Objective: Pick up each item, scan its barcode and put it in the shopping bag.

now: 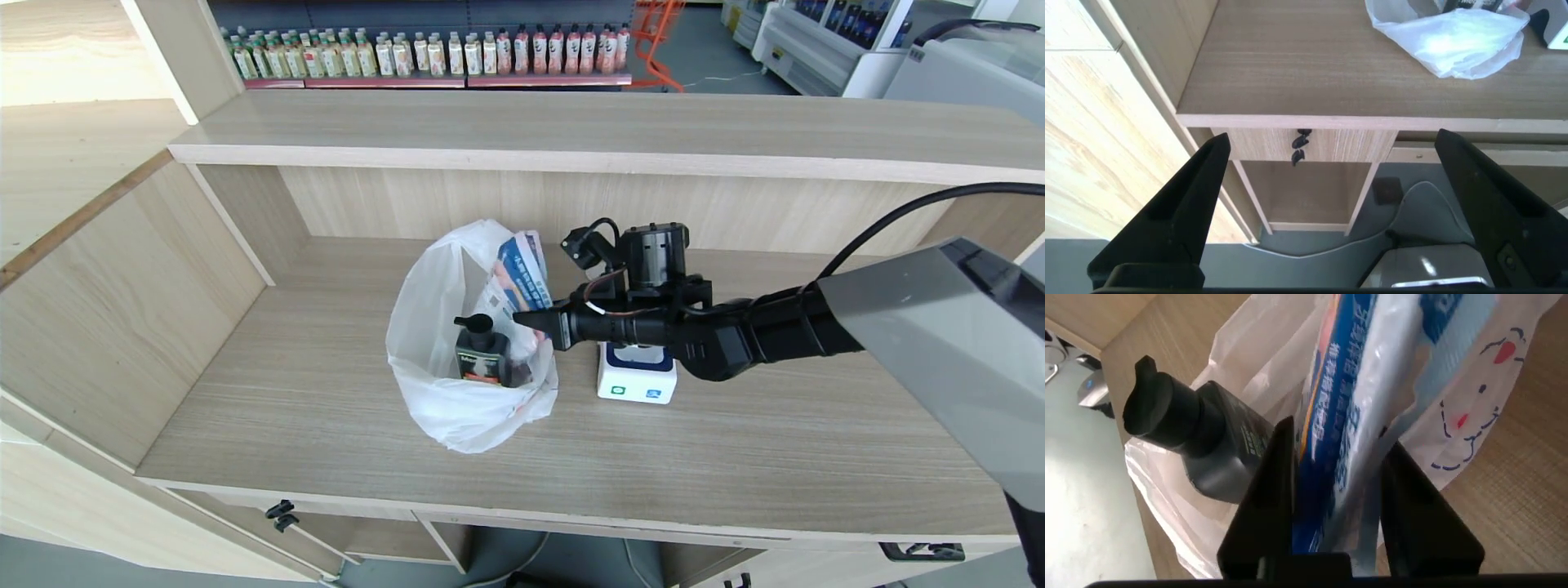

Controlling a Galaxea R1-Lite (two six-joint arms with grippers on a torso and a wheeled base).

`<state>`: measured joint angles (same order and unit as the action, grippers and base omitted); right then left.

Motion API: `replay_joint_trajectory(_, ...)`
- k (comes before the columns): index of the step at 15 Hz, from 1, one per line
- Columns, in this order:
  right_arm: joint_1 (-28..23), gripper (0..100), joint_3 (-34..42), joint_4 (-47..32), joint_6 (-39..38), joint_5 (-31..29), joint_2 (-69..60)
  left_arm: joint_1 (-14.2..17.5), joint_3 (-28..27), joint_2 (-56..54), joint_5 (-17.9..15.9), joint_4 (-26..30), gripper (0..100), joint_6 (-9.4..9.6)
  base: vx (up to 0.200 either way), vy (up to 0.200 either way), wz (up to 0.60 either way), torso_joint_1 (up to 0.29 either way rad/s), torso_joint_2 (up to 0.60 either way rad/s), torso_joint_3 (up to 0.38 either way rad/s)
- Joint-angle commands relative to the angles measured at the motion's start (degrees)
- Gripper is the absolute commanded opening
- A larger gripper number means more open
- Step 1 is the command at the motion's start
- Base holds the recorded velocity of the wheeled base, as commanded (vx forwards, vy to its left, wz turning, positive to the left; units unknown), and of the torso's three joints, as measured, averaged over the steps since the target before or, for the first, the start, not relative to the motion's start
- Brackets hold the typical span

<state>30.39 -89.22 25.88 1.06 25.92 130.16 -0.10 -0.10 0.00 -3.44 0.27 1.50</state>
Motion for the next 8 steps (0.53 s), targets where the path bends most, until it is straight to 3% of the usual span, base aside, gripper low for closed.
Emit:
replay_joint_trajectory(1, 0.4, 100, -1.9, 0.0, -0.5, 0.1, 1.0, 0.0, 0.0, 0.0, 0.0, 0.0, 100, -0.01, 0.000, 0.000, 0.00, 0.000, 0.00, 0.000)
replay_joint_trajectory(5, 1.1, 100, -4.5, 0.0, -6.0, 0.4, -3.0, 0.0, 0.0, 0.0, 0.0, 0.0, 100, -0.01, 0.000, 0.000, 0.00, 0.000, 0.00, 0.000)
replay_joint_trajectory(6, 0.8, 100, -2.1, -0.2, -7.0, 0.4, -6.6, 0.0, 0.0, 0.0, 0.0, 0.0, 100, -0.01, 0.000, 0.000, 0.00, 0.000, 0.00, 0.000)
replay_joint_trajectory(8, -0.2, 100, 9.7, -0.3, -7.7, 0.5, -18.8, 0.0, 0.0, 0.0, 0.0, 0.0, 100, -0.01, 0.000, 0.000, 0.00, 0.000, 0.00, 0.000)
